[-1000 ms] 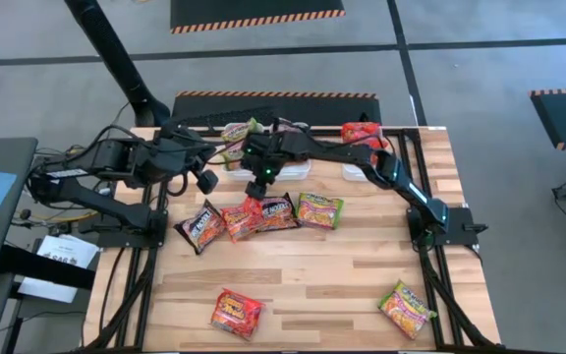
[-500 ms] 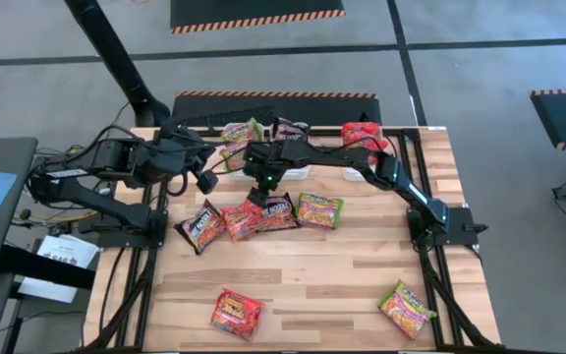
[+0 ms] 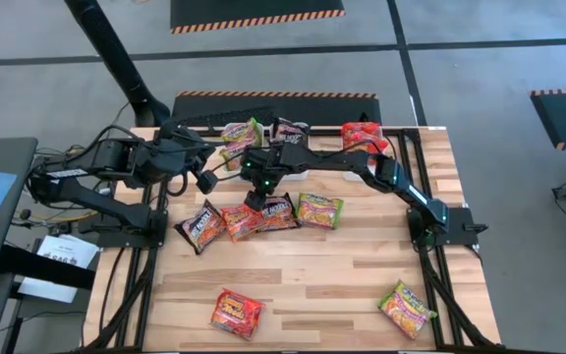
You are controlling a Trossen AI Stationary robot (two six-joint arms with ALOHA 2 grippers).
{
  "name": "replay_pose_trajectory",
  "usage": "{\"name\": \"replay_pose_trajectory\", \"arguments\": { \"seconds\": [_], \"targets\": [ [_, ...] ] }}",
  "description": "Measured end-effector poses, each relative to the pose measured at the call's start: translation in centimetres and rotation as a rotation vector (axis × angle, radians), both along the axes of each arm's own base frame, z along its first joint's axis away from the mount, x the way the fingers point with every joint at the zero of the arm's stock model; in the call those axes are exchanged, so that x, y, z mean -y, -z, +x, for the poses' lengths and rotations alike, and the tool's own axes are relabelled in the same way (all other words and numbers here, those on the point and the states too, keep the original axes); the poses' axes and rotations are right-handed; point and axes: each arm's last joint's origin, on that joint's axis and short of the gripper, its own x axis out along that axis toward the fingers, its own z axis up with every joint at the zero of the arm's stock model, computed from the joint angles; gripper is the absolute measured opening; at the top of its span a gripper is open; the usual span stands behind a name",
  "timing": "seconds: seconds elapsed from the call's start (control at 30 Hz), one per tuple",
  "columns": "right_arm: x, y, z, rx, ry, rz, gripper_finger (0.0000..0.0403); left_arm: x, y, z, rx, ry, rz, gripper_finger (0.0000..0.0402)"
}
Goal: Sort Maruchan noodles
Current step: Put the orange noodle pack into the right white bin
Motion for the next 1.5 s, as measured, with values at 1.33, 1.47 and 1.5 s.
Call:
{"name": "replay_pose_trajectory", "arguments": {
  "seconds": [1.33,1.47,1.5],
  "targets": [
    [-1.7,-16.7,-9.1,0.110,-0.029,-0.301,0.0003,0.0,0.6,-0.5,-0.052,-0.023,-0.021,0.0000],
    [-1.1,-18.6,-11.1,0.116,-0.007,-0.350,0.0003,0.0,0.6,-0.5,-0.052,-0.023,-0.021,0.0000],
    [-0.9,-19.1,-11.7,0.113,-0.003,-0.365,0.0003,0.0,0.6,-0.5,-0.052,-0.023,-0.021,0.0000]
  ]
}}
